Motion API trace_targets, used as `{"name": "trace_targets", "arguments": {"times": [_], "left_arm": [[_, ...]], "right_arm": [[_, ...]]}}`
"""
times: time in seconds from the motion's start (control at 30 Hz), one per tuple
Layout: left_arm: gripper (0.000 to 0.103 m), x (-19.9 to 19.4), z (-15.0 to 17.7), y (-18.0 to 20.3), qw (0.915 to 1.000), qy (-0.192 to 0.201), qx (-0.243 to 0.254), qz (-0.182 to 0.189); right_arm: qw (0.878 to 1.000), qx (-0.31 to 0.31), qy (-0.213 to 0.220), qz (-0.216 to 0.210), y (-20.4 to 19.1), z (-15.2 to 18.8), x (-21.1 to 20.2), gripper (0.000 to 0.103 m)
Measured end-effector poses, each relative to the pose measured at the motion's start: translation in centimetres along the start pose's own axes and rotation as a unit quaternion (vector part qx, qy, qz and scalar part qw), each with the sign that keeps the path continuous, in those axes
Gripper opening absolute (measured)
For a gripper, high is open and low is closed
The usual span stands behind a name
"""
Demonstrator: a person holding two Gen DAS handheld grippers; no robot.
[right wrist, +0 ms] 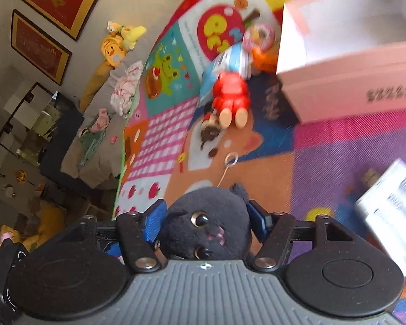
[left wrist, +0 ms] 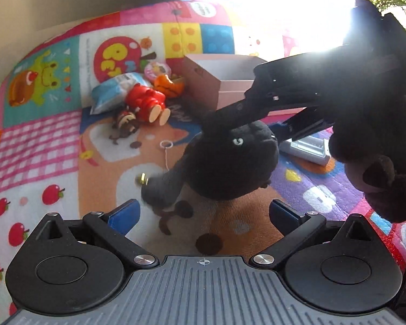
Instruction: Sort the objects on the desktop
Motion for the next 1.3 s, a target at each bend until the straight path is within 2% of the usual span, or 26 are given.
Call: {"name": "trace_targets", "arguments": {"times": [0.07,0.17,0.27,0.33,0.47,0.57,0.63,0.77,0.83,0.9,1.0,1.1,1.2,1.3], "left_arm": [[0.103,0.3,-0.1,0.1,1.0000,0.000,-0.005,0.001],[0.103,0.8,-0.5,0.5,0.9999,0.001,-0.010,0.006],[0.103,1.3,-1.0,1.3,0.9999,0.003,-0.004,0.015],[0.103,1.7,-1.4,2.1,0.9997,0.007,0.004,0.025],[0.103,3.5,-2.1,3.7,0.9990,0.007,0.011,0.043],[0.103,4.3,-2.3,5.2,0.9979,0.001,0.013,0.063],[0.103,4.4,-2.1,6.5,0.9958,-0.001,0.023,0.088],[0.103,3.7,-1.3,9.0,0.9859,-0.017,0.045,0.160],[0.103,3.2,-0.9,9.7,0.9831,-0.018,0.054,0.174],[0.103,2.9,-0.8,9.4,0.9866,-0.014,0.062,0.151],[0.103,2.9,-1.5,7.5,0.9954,0.002,0.050,0.081],[0.103,3.2,-2.2,5.5,0.9989,0.017,0.031,0.029],[0.103,4.1,-2.5,4.6,0.9991,0.027,0.033,-0.003],[0.103,5.2,-2.2,4.2,0.9992,0.016,0.029,-0.022]], "right_arm": [[0.998,-0.032,0.032,0.041,0.4,-0.5,-1.0,0.079],[0.992,-0.057,0.064,0.093,1.5,-1.2,-2.5,0.079],[0.989,-0.054,0.084,0.106,2.8,-1.7,-4.6,0.081],[0.986,-0.053,0.107,0.113,3.5,-1.9,-6.7,0.089],[0.969,-0.073,0.152,0.182,5.7,-1.4,-10.8,0.101],[0.955,-0.072,0.156,0.242,8.4,-0.3,-12.8,0.103],[0.948,-0.064,0.151,0.273,10.4,0.7,-13.8,0.103],[0.938,-0.049,0.142,0.312,13.0,1.9,-14.2,0.103],[0.937,-0.035,0.138,0.318,13.8,2.0,-14.0,0.103],[0.940,-0.022,0.136,0.312,14.1,1.9,-13.6,0.103],[0.941,-0.016,0.137,0.308,14.0,1.8,-13.0,0.103],[0.939,-0.017,0.142,0.312,14.0,1.5,-12.6,0.103],[0.940,0.002,0.151,0.306,14.2,1.4,-12.7,0.103],[0.938,-0.016,0.135,0.318,14.0,1.3,-12.3,0.103]]}}
Point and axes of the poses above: each gripper's, at about its wrist camera, not at the fingertips, and x roughly the way its jaws point, y to its right, z to its underside, the point moved 6 cm from there along x, roughly the way its jaws point, and after that the axes turned 3 degrees about x, right-handed, at the moved point
